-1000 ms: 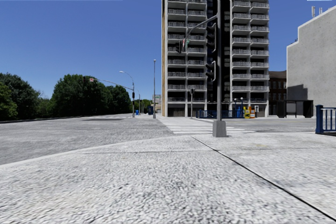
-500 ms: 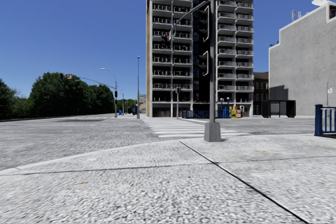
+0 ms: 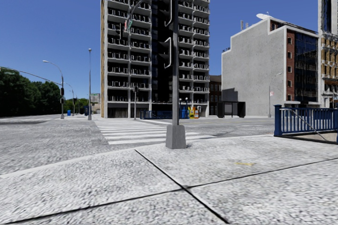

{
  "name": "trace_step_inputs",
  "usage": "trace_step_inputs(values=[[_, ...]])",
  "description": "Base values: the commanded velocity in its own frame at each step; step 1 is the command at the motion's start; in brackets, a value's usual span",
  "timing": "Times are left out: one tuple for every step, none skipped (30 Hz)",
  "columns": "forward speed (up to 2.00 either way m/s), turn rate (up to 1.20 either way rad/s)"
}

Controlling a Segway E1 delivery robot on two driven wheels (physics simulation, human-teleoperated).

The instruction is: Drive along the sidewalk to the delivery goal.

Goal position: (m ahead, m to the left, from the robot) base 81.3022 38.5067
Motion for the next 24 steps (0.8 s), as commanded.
trace_step_inputs(values=[[2.0,-0.83],[2.0,-0.83],[2.0,-0.83],[2.0,-0.83],[2.0,-0.83],[2.0,-0.83],[2.0,-0.83],[2.0,-0.83],[2.0,-0.83],[2.0,-0.83],[2.0,-0.83],[2.0,-0.83],[2.0,-0.83],[2.0,-0.83],[2.0,-0.83],[2.0,-0.83],[2.0,-0.83],[2.0,-0.83],[2.0,-0.83],[2.0,-0.83],[2.0,-0.83],[2.0,-0.83],[2.0,-0.83],[2.0,-0.83]])
